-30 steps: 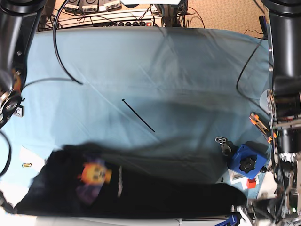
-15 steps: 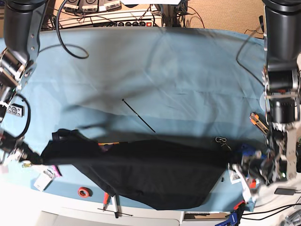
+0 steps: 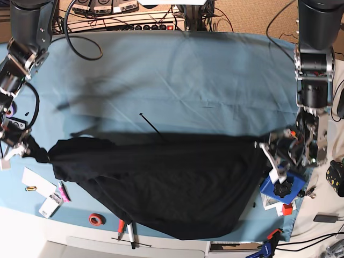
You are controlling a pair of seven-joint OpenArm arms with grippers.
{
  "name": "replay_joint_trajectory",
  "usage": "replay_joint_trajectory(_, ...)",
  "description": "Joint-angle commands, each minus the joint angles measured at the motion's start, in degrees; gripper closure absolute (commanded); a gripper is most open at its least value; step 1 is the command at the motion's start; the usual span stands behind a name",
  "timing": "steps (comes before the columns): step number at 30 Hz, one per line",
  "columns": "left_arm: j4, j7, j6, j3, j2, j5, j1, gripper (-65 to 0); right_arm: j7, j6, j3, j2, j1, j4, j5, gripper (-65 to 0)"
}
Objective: Layout the t-shirt on the table in an organized manner, then fold the t-shirt properly
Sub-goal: 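Lower the held shirt flat onto the table with both grippers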
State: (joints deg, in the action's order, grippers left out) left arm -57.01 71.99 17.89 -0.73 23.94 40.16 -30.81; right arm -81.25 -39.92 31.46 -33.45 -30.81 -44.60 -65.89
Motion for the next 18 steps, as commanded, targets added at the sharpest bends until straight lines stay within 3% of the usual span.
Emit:
replay_joint_trajectory(1, -1.6, 0.2, 0.2, 0.3, 0.9, 0.4, -0.5, 0.0, 1.3, -0.1, 0.9, -1.7, -0.5, -1.0, -3.2, 0.0)
replay_joint_trajectory(6, -7.5, 0.4, 0.2, 3.1, 1.0, 0.3, 7.1, 0.0, 1.3, -0.1, 2.1, -1.7, 7.5, -4.7, -5.5, 0.0)
replay_joint_trajectory(18, -27.0, 0.0, 1.7, 22.8, 1.0, 1.1, 27.7, 0.0, 1.3, -0.1, 4.0, -1.6, 29.7, -30.3, -5.7, 0.0)
